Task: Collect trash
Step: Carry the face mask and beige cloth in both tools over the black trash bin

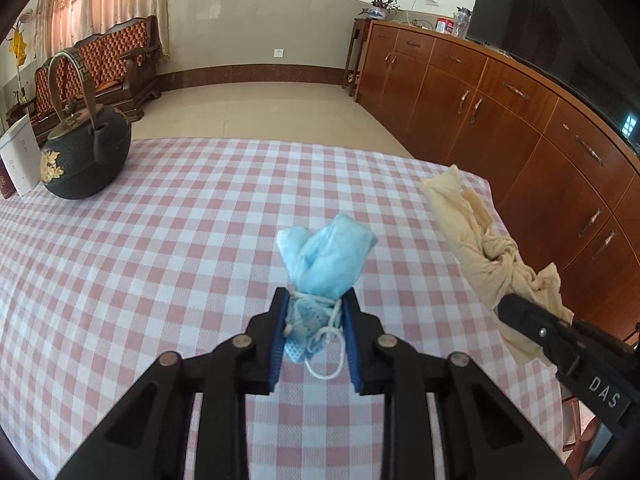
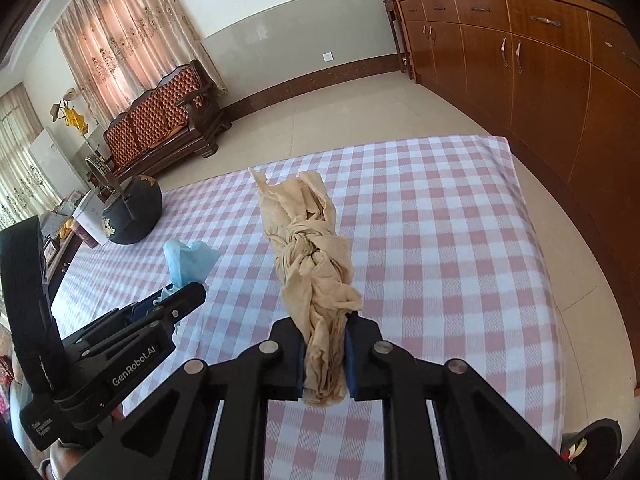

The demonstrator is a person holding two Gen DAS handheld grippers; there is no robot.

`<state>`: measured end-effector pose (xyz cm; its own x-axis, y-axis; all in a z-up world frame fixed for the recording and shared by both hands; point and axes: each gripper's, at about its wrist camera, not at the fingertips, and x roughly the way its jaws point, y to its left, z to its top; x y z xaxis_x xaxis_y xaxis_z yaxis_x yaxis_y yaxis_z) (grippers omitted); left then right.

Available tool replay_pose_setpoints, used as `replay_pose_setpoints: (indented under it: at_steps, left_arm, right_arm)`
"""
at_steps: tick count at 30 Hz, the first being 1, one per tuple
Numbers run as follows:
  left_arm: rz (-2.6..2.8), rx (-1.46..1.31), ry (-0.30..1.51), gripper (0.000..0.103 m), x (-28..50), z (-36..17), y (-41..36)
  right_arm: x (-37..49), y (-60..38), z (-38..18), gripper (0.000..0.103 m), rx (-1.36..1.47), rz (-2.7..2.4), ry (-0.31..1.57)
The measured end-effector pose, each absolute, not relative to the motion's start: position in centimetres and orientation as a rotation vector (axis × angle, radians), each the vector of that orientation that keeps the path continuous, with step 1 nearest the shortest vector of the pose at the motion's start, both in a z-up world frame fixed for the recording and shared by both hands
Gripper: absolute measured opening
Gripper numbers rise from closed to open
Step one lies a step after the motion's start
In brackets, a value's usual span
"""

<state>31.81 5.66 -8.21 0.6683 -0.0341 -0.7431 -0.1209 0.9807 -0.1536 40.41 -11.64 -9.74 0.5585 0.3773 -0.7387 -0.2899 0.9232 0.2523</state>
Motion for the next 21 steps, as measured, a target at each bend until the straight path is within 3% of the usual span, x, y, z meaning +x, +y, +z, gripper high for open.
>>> replay_pose_setpoints:
  at_steps: [21]
  left_arm:
    - [-0.094, -0.129, 0.747, 0.027, 20.2, -3.7, 0.1]
  right_arm:
    - [22.8, -20.6, -4.3, 0.016, 0.171, 0.275, 0.817]
